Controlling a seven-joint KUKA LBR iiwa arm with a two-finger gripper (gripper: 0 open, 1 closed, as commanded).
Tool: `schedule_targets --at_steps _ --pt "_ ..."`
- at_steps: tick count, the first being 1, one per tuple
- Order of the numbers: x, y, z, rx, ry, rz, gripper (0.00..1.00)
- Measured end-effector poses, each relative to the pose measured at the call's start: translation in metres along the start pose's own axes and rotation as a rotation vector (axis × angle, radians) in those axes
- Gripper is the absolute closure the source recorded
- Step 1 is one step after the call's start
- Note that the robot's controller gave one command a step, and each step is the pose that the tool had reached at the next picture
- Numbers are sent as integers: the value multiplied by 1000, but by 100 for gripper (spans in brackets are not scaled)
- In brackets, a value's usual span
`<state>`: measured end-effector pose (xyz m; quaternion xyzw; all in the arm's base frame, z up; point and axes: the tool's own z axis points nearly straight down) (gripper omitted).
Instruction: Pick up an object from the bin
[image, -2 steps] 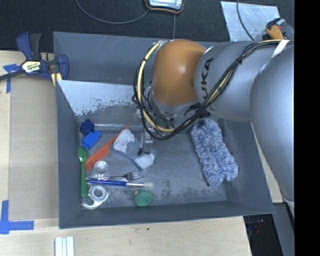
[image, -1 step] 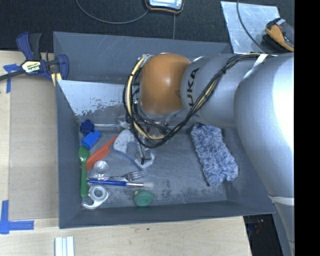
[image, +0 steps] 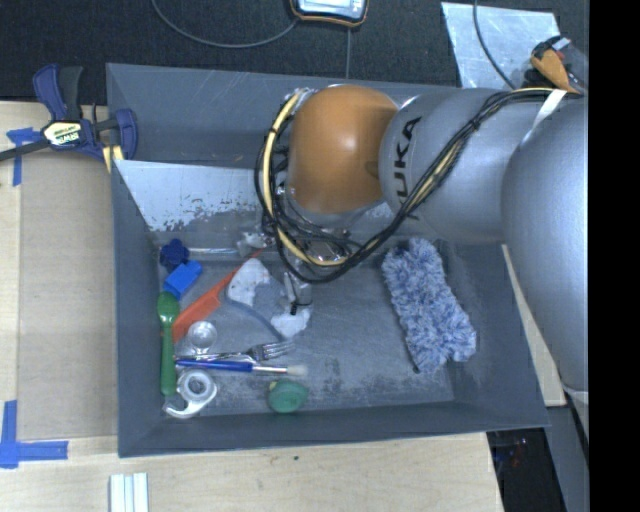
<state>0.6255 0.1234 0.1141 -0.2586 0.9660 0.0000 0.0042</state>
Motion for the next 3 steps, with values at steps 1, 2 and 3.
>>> schedule_targets --at_steps 1,2,3 --pt "-1 -1 36 -2 2 73 0" --pt "-7 5 42 0 -4 -188 0" --pt "-3 -2 33 0 -2 62 100"
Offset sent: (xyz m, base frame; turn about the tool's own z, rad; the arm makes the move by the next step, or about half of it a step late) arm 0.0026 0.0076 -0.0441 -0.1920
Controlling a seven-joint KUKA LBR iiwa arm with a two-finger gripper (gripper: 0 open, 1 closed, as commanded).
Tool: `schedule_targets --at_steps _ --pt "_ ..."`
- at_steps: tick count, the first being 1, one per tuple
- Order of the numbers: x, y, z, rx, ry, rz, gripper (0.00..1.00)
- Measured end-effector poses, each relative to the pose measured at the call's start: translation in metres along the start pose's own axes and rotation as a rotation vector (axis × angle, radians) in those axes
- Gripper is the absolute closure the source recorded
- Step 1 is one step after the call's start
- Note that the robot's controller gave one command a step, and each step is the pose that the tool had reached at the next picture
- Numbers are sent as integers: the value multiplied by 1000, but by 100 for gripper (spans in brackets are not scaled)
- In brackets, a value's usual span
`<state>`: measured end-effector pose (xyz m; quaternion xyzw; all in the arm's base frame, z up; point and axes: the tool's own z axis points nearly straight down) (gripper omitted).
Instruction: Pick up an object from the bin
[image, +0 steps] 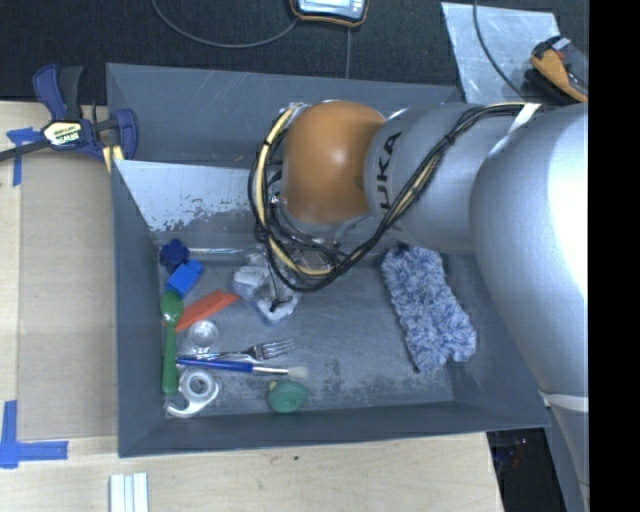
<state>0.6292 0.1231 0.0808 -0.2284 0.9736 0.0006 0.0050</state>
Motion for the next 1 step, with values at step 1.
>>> schedule_targets --at_steps 1 --pt "0 0 0 0 0 1 100"
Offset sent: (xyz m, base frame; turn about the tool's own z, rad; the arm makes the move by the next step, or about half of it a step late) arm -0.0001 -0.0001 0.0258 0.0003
